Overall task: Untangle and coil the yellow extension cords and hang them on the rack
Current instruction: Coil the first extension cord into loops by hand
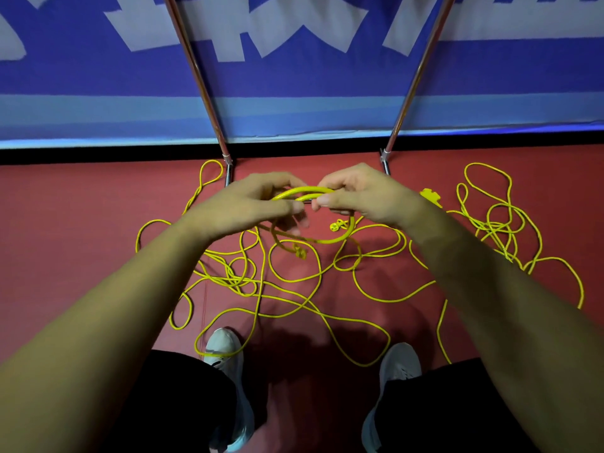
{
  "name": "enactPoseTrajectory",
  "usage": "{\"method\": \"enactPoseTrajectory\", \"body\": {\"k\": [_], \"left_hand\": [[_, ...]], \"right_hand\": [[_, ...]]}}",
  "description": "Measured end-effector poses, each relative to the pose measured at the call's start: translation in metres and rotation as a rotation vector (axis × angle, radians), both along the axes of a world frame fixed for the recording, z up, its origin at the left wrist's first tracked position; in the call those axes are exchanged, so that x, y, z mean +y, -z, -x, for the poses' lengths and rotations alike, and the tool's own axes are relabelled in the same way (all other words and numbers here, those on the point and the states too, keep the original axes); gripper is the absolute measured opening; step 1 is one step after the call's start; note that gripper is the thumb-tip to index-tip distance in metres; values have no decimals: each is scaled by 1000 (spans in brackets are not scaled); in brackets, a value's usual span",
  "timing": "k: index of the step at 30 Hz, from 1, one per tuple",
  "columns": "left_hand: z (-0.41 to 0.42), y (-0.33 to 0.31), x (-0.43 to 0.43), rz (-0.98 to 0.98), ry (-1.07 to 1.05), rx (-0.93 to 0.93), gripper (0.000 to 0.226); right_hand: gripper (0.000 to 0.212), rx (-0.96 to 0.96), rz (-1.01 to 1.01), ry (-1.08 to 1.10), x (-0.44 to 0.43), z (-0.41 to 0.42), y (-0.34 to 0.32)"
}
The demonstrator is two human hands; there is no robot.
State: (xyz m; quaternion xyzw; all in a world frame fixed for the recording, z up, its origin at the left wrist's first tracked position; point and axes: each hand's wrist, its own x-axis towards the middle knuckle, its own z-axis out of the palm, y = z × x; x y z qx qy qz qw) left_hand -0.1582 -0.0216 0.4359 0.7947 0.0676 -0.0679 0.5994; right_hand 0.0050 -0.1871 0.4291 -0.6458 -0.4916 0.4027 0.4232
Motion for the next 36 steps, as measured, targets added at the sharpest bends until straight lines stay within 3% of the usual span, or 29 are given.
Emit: {"method": "enactPoseTrajectory", "body": {"k": [2,4,8,13,18,26,33,36], "left_hand": [[-1,0,-2,-124,13,-9,26],[-2,1,-5,-115,-53,-39,36],[-5,3,-7,239,-260,-84,37],[-4,1,-2,510,-322,-49,39],[3,-4,-2,480,-211,145,32],[-4,0,-5,394,-160,38,30],[-6,-6,2,640,-263,-60,29],[-7,-11,3,667,-291,-80,30]], "right_hand": [[9,-12,5,-10,1,1,0],[9,-54,11,18,2,0,1],[8,-169,30,81,-3,-11,9],[13,20,-35,173,-6,-15,11],[17,38,-94,294,-3,-10,8],[7,52,-136,404,-1,-10,8],[9,-68,-20,437,4,-12,36],[27,-217,109,661,6,-7,62]]}}
